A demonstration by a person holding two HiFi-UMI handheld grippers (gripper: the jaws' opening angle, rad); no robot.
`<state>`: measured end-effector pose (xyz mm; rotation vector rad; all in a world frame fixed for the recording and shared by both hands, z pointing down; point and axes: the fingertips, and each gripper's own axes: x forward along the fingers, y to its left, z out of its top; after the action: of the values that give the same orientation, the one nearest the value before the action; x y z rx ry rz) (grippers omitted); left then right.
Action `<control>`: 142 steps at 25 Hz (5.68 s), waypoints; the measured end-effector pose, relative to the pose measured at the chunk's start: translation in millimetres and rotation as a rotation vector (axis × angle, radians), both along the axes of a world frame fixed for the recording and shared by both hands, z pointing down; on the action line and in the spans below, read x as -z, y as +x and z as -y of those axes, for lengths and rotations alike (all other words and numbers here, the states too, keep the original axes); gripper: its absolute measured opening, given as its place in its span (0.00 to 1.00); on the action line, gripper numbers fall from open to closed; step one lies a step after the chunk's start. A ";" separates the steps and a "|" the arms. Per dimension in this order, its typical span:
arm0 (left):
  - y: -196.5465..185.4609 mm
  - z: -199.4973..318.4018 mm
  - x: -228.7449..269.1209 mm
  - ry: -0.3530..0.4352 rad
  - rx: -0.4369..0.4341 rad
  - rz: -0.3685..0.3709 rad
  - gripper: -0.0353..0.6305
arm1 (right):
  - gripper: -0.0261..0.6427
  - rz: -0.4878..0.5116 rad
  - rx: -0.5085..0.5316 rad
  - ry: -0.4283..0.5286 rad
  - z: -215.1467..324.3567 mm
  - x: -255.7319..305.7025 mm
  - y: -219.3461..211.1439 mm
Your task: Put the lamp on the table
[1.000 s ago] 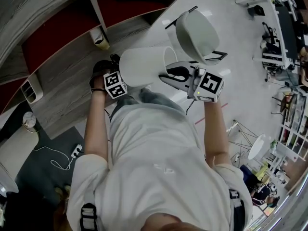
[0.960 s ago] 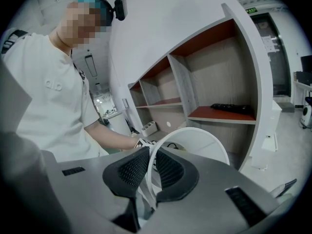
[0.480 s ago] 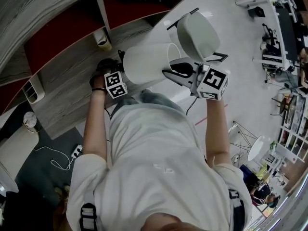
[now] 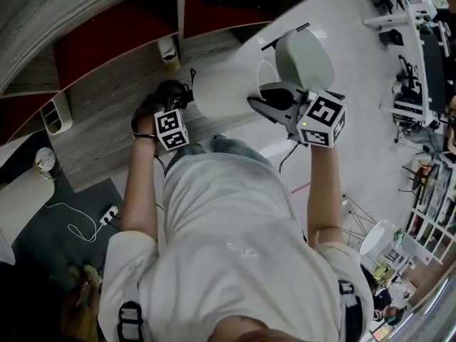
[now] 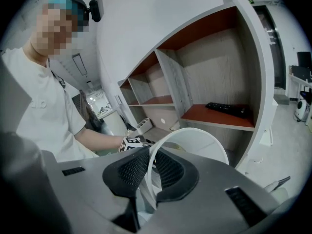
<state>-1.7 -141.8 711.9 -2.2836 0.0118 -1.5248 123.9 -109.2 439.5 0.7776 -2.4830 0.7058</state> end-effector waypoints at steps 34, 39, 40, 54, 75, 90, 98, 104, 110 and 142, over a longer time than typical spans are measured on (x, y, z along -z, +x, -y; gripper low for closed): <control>-125.5 -3.7 103.3 0.165 0.382 -0.002 0.34 | 0.17 -0.442 0.379 0.115 48.2 18.4 -125.4; -130.8 -8.7 109.7 0.179 0.407 0.006 0.34 | 0.18 -0.489 0.392 0.130 52.0 18.2 -139.0; -132.4 -10.0 110.5 0.181 0.412 0.008 0.34 | 0.18 -0.497 0.394 0.131 52.1 18.2 -141.9; -153.7 -24.9 119.0 0.209 0.484 0.031 0.34 | 0.21 -0.607 0.458 0.200 45.0 17.7 -187.9; -161.2 -41.6 122.5 0.219 0.492 0.050 0.34 | 0.23 -0.693 0.540 0.299 10.2 10.8 -216.2; -156.5 -45.1 122.3 0.227 0.483 0.069 0.34 | 0.38 -0.565 0.571 0.286 -20.8 15.8 -231.4; -148.1 -44.4 124.3 0.224 0.472 0.053 0.34 | 0.44 -0.561 0.497 0.327 -7.1 20.2 -217.7; -140.5 -42.9 133.6 0.181 0.496 -0.017 0.31 | 0.44 -0.479 0.464 0.336 -2.3 36.3 -207.3; -146.9 -45.8 146.5 0.152 0.539 -0.093 0.21 | 0.33 -0.225 0.368 0.370 1.1 68.4 -198.1; -134.6 -8.7 316.2 -0.005 0.889 -1.215 0.08 | 0.08 0.206 -0.258 0.451 16.4 68.9 -46.1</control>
<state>-136.3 -133.2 395.7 -2.9633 1.4569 -0.0888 77.8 -125.5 370.6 1.2612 -2.8030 0.3159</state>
